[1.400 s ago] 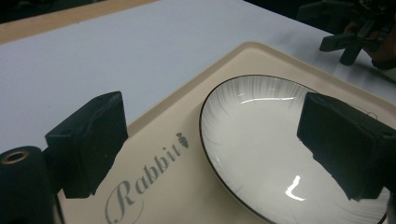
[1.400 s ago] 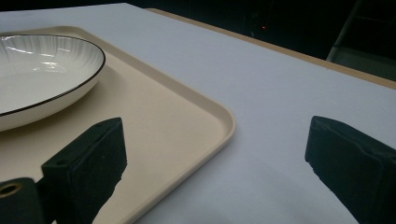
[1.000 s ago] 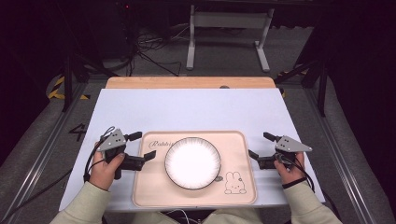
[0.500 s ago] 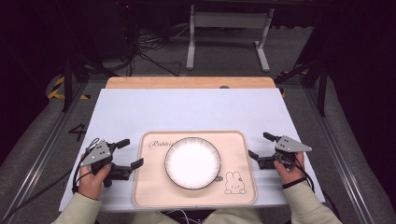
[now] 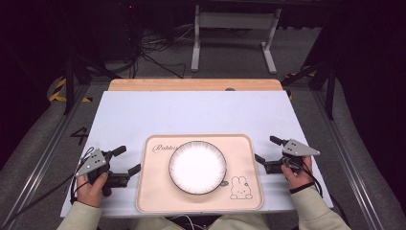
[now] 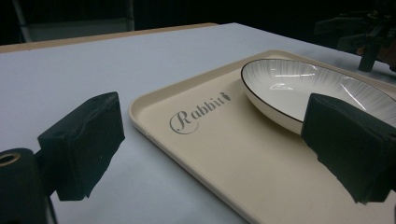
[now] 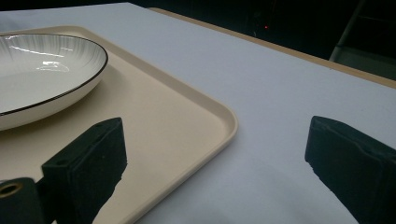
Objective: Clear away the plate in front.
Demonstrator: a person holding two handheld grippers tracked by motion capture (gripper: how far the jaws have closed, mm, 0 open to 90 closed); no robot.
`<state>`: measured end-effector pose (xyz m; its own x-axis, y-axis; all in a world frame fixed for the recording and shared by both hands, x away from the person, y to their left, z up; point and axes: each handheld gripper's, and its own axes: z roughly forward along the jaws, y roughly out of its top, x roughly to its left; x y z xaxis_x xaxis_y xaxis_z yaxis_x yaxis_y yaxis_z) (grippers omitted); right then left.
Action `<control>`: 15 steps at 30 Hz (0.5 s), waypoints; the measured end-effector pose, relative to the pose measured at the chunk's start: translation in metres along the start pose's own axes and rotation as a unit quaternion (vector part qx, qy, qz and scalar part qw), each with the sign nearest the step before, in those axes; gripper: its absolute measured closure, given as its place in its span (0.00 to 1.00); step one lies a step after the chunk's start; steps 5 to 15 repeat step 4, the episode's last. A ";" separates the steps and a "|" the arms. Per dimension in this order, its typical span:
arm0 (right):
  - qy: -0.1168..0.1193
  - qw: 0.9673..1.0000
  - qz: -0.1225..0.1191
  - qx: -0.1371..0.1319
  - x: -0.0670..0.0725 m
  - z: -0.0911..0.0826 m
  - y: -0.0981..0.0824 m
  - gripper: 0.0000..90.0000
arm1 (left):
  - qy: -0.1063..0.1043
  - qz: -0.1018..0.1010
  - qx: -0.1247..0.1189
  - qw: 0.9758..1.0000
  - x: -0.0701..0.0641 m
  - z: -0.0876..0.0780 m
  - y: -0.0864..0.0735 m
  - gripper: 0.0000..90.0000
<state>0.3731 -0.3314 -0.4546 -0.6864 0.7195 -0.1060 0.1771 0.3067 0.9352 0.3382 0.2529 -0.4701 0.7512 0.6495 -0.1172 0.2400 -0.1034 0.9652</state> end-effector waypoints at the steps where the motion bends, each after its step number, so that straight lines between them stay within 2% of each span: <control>1: 0.000 1.000 0.000 -0.001 0.000 0.000 0.000 0.06 | 0.000 0.002 0.002 1.000 0.000 0.000 0.000 0.07; 15: 0.000 1.000 0.000 0.000 0.000 0.000 0.000 0.06 | 0.000 0.006 0.006 1.000 -0.001 0.001 0.000 0.07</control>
